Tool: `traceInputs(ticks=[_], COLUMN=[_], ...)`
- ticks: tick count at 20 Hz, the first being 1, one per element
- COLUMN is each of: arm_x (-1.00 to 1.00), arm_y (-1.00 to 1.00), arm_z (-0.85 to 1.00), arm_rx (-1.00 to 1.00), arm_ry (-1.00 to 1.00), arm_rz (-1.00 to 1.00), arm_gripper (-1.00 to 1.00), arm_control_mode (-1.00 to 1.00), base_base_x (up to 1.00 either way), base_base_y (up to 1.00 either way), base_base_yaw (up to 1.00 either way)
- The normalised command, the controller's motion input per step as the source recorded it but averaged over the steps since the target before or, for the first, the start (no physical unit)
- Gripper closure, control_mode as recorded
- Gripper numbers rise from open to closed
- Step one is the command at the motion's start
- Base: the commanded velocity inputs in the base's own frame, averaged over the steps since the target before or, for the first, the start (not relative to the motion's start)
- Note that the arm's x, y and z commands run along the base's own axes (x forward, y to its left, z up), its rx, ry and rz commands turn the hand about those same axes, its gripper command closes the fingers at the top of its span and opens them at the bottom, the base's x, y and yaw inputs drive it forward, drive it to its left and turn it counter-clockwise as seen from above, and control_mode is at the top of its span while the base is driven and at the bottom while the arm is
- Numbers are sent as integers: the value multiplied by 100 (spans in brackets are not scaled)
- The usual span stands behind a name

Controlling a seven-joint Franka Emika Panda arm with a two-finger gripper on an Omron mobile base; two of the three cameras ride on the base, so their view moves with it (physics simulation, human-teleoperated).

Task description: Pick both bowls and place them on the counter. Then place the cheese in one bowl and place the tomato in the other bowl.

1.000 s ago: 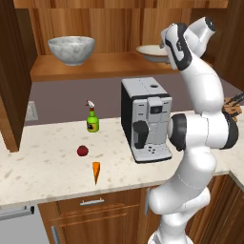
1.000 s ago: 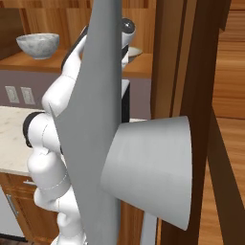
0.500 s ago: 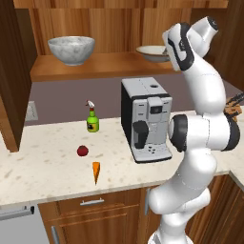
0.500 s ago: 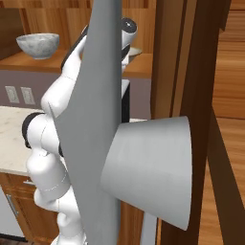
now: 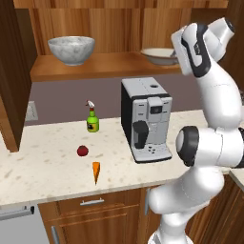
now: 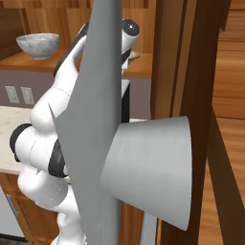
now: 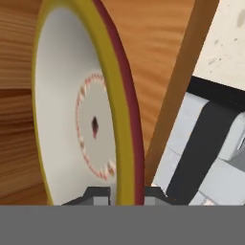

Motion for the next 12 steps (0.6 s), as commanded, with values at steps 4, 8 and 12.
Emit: traceInputs(ticks=[4, 8, 12], arm_x=[-79, -84, -82], arm_y=[0, 1, 3], arm_z=[0, 0, 0], arm_rx=[1, 1, 0], arm_ry=[-6, -8, -8], arm_rz=[0, 0, 0], arm_gripper=[100, 100, 100], arm_control_mode=[-100, -100, -100], base_base_x=[0, 0, 0], base_base_y=[0, 0, 0], base_base_yaw=[0, 0, 0])
